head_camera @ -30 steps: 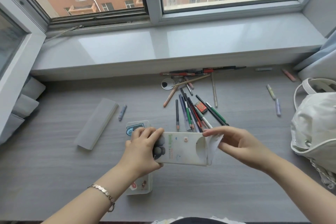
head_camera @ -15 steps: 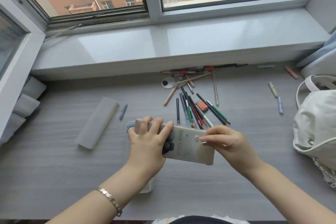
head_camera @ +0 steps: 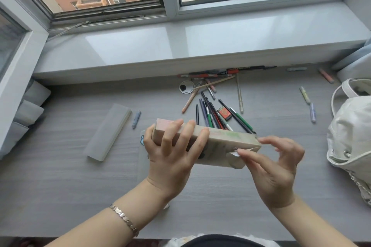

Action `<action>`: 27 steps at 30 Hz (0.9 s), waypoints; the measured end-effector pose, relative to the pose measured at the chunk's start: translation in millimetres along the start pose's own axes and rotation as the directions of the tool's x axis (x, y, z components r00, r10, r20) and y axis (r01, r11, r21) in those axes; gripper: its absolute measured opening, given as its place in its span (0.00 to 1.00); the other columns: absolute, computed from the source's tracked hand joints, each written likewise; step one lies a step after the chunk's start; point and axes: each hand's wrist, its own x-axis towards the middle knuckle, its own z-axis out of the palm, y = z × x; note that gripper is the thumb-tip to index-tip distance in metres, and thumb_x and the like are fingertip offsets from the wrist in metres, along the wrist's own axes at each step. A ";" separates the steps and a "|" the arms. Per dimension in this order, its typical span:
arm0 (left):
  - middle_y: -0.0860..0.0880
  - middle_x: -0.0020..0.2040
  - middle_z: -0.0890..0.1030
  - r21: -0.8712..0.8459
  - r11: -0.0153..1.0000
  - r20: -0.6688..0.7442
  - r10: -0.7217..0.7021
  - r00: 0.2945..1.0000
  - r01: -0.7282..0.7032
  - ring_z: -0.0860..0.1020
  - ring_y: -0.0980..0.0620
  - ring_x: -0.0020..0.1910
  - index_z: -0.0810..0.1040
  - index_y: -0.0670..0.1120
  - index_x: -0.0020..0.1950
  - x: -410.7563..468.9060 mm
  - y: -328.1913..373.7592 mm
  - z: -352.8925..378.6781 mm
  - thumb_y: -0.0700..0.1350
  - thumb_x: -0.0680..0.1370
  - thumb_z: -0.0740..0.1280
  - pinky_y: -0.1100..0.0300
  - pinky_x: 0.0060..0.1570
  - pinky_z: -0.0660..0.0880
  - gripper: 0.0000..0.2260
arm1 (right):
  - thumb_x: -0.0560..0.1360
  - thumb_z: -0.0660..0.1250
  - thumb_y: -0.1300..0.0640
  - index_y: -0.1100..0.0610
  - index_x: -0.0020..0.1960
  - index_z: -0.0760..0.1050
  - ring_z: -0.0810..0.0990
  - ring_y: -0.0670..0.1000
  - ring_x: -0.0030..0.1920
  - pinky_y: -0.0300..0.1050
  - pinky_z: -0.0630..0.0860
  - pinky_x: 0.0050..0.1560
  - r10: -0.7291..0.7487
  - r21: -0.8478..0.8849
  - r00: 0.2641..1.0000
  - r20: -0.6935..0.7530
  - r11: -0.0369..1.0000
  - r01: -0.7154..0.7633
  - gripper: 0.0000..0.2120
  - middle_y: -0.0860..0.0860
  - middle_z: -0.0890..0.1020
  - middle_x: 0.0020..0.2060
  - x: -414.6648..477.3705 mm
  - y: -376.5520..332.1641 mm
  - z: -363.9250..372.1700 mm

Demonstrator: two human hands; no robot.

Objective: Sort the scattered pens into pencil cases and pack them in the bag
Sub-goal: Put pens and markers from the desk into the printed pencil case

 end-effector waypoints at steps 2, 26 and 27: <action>0.49 0.58 0.72 0.001 1.000 -0.011 0.004 1.000 -0.004 0.70 0.46 0.57 0.72 0.52 0.58 -1.0 -0.2 0.6 0.37 0.71 0.64 0.42 0.52 0.66 0.18 | 0.73 0.68 0.55 0.55 0.43 0.83 0.66 0.52 0.54 0.37 0.64 0.56 -0.005 -0.031 1.000 -0.007 1.000 0.004 0.06 0.55 0.73 0.49 3.3 -0.4 -0.4; 0.50 0.59 0.71 -0.027 0.998 0.137 -0.046 0.990 0.050 0.69 0.46 0.58 0.71 0.51 0.59 -29.8 -16.7 -1.1 0.40 0.61 0.68 0.44 0.54 0.64 0.26 | 0.65 0.69 0.52 0.55 0.52 0.80 0.80 0.44 0.46 0.37 0.77 0.48 0.157 0.139 0.637 0.755 0.911 -0.389 0.17 0.41 0.83 0.44 47.7 -6.8 9.7; 0.50 0.59 0.71 -0.031 0.997 0.150 -0.058 0.987 0.064 0.69 0.46 0.58 0.71 0.51 0.59 -31.4 -19.0 -0.7 0.40 0.61 0.68 0.44 0.54 0.64 0.27 | 0.64 0.69 0.52 0.55 0.51 0.81 0.81 0.45 0.44 0.42 0.78 0.47 0.162 0.119 0.608 0.777 0.911 -0.396 0.17 0.44 0.84 0.44 53.1 -8.9 11.0</action>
